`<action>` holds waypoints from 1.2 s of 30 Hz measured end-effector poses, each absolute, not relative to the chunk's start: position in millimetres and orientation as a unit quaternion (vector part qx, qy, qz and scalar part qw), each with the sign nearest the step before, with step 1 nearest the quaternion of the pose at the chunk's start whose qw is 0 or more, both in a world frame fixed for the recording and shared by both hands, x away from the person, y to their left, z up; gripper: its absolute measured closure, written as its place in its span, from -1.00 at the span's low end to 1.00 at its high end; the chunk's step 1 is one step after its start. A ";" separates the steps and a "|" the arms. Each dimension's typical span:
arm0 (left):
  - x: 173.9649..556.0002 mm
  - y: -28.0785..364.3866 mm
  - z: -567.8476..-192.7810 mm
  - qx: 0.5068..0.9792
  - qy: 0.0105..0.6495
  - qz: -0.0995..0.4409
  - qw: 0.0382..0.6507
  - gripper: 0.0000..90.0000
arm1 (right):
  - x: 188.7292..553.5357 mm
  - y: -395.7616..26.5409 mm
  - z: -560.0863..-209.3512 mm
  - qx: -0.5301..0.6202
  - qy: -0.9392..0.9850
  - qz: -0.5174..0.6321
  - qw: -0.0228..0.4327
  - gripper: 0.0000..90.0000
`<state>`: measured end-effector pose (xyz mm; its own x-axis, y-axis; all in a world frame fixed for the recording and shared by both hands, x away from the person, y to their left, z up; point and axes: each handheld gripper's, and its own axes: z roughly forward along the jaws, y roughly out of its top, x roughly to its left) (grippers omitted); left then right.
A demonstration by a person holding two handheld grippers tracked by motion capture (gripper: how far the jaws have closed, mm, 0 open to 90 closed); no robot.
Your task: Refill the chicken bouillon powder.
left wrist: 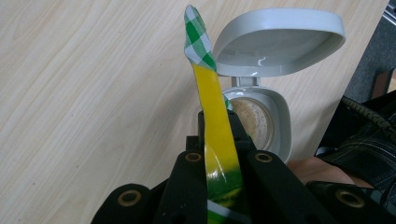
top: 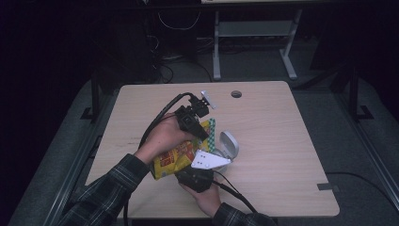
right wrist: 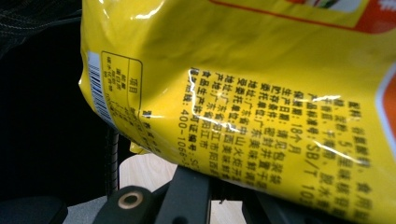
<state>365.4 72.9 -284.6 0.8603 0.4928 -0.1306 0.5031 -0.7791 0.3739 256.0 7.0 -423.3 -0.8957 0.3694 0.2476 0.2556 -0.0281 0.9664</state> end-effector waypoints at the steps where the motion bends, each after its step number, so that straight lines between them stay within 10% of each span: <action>1: 365.5 72.9 -284.7 0.943 0.264 -0.013 0.202 0.99 | 256.0 7.0 -423.3 0.225 0.696 0.681 0.041 1.00; 36: 364.9 73.5 -284.5 0.942 0.263 -0.013 0.209 1.00 | 256.6 6.6 -423.0 0.224 0.698 0.679 0.043 1.00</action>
<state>364.9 73.5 -284.5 0.8610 0.4904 -0.1346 0.5013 -0.7738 0.3872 256.6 6.6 -423.0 -0.8959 0.3716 0.2435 0.2536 -0.0222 0.9670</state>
